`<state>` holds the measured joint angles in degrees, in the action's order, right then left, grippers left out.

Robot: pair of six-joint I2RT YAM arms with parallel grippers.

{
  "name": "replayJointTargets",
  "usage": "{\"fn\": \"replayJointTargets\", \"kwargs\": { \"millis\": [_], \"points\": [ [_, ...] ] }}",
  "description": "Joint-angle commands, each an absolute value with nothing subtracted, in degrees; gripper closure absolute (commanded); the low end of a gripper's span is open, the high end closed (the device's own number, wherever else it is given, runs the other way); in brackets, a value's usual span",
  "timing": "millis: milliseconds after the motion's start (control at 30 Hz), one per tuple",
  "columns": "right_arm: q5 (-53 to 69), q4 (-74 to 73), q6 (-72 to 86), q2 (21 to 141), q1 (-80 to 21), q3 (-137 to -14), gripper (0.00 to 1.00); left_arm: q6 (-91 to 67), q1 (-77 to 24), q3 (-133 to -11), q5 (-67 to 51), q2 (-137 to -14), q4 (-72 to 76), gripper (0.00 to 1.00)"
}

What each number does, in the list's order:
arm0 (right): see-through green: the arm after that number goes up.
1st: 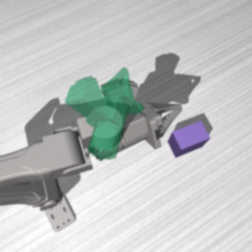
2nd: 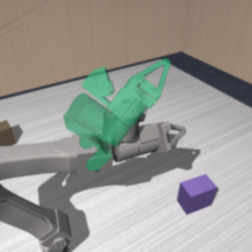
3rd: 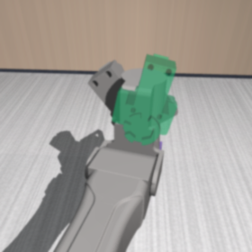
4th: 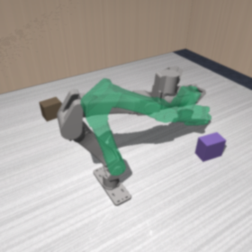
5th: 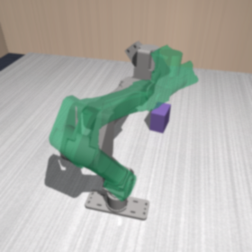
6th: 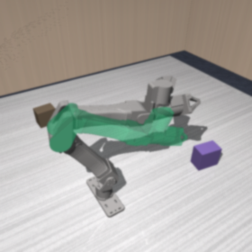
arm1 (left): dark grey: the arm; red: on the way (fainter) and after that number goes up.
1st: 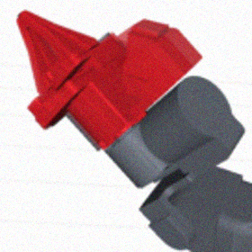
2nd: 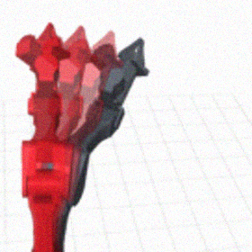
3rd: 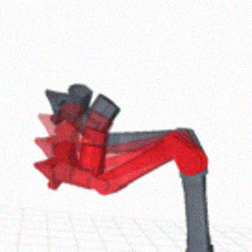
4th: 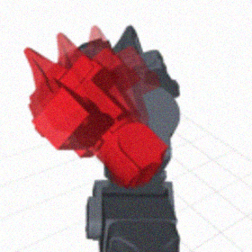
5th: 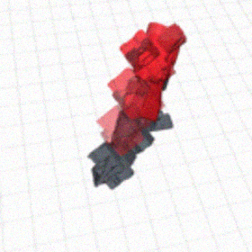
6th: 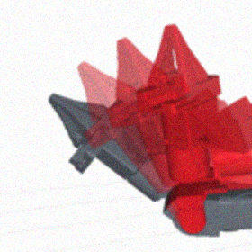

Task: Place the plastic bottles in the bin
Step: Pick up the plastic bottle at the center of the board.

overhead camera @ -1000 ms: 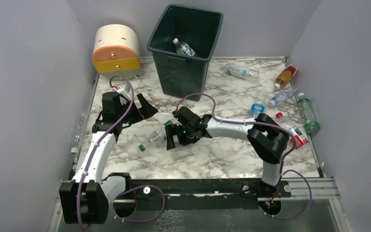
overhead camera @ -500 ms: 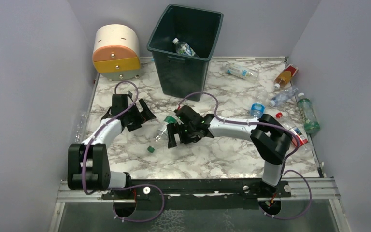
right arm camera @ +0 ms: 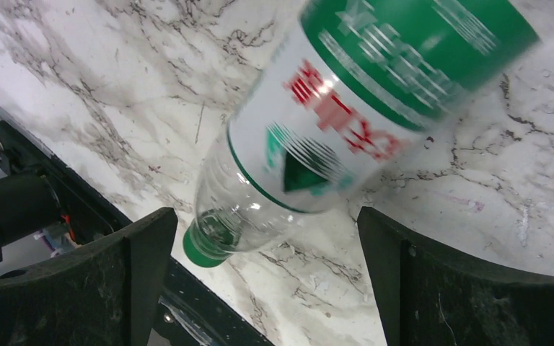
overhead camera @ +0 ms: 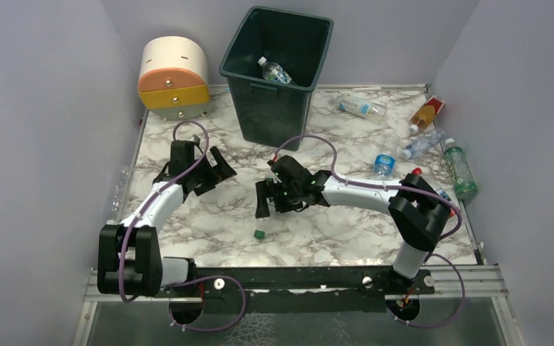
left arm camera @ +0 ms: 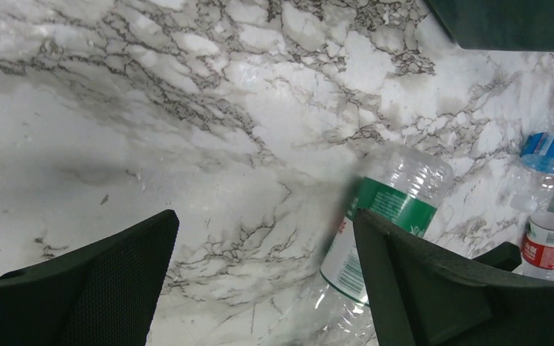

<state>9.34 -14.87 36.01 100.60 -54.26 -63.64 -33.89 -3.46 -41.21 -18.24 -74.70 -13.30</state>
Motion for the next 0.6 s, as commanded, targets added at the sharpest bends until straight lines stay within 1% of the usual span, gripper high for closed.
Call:
{"fn": "replayJointTargets", "kwargs": {
  "millis": [0,233,367,467,567],
  "points": [
    [7.1,-13.8,36.3,100.4,-53.0,-63.6,0.01,-36.4,-5.2,-37.2,-19.2,-71.7,-12.3,0.03],
    [5.3,-14.4,37.4,104.8,-50.7,-66.6,0.01,-38.6,-8.3,-34.0,-18.6,-70.5,-9.7,0.03],
    [4.7,-15.8,36.8,108.4,-50.5,-71.5,0.01,-41.1,-13.4,-32.7,-18.3,-72.1,-7.7,0.03],
    [5.2,-15.4,36.9,108.9,-50.4,-72.6,0.01,-43.7,-16.6,-31.0,-17.5,-72.0,-5.3,0.03],
    [4.8,-15.2,37.2,108.1,-50.4,-72.2,0.01,-44.8,-17.1,-29.6,-17.5,-72.2,-2.4,0.03]
  ]
}}
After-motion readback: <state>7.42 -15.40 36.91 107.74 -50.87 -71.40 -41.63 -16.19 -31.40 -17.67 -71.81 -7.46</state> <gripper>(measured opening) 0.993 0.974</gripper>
